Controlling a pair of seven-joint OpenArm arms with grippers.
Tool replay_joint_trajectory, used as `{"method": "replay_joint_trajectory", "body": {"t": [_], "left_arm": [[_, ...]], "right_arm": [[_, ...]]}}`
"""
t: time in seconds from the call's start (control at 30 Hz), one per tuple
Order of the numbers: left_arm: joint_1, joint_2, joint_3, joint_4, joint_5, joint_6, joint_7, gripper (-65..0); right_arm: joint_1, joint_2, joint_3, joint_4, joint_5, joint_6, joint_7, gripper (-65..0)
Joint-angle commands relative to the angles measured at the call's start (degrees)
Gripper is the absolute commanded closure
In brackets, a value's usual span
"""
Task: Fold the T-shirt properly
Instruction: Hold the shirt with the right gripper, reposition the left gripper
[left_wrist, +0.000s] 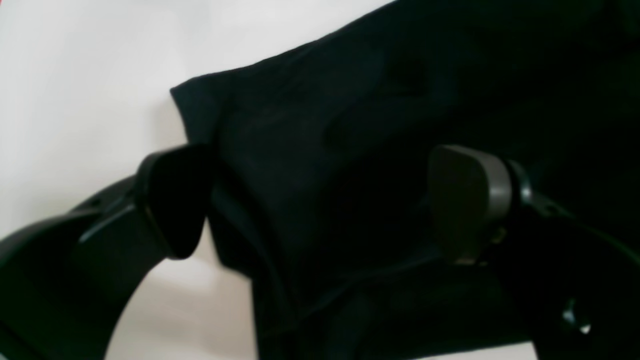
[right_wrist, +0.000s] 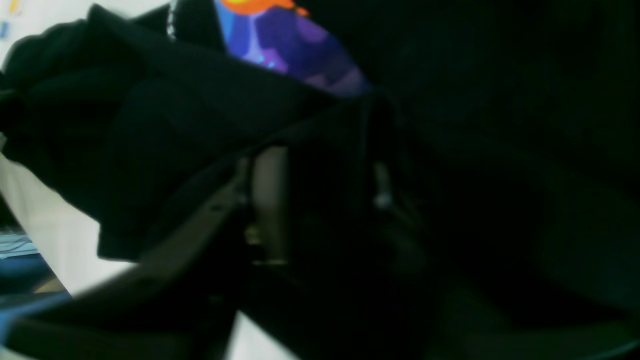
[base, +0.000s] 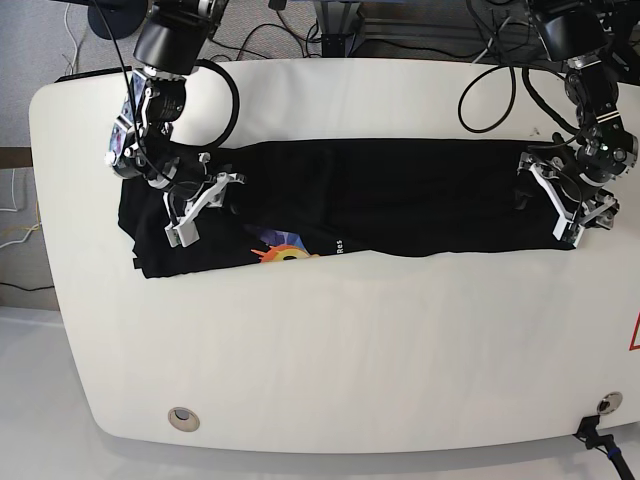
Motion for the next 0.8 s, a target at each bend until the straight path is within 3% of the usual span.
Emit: {"method": "replay_joint_trajectory", "body": {"t": [0.0,0.03,0.07,0.23,0.4,0.77], "left_arm": [[-0.8,-0.6,0.0,0.8,-1.0,-0.1,-1.2,-65.0],[-0.8,-0.6,-0.1,0.8,-1.0,-0.1,-1.2,-65.0],[-0.8,-0.5,-0.2,0.7,-1.0,-0.1,-1.2,-65.0],[-0.5,0.9,-7.8,0.7,-2.2,-0.1,-0.6,-65.0],[-0.4,-0.5,-14.1,0.6,-7.2,-0.1,4.7,-65.0],[-2.1,-0.6,-14.9,-11.9,-10.1,-0.1,6.2,-65.0]], "right_arm": [[1.9,3.8,-2.9,-4.3,1.1,0.1,6.5,-6.0],[1.7,4.2,-4.0,-4.6,1.0,0.1,7.9,-0.6],[1.6,4.3,-4.7,-5.0,0.9,0.1,8.1,0.0],[1.6,4.7,-4.9,-7.2,0.8,0.1,8.2,0.0],[1.5,4.8,-4.9,-8.1,0.7,0.1,8.3,0.0],[1.5,4.7,-5.1,-8.1,0.7,0.1,8.3,0.0]]}}
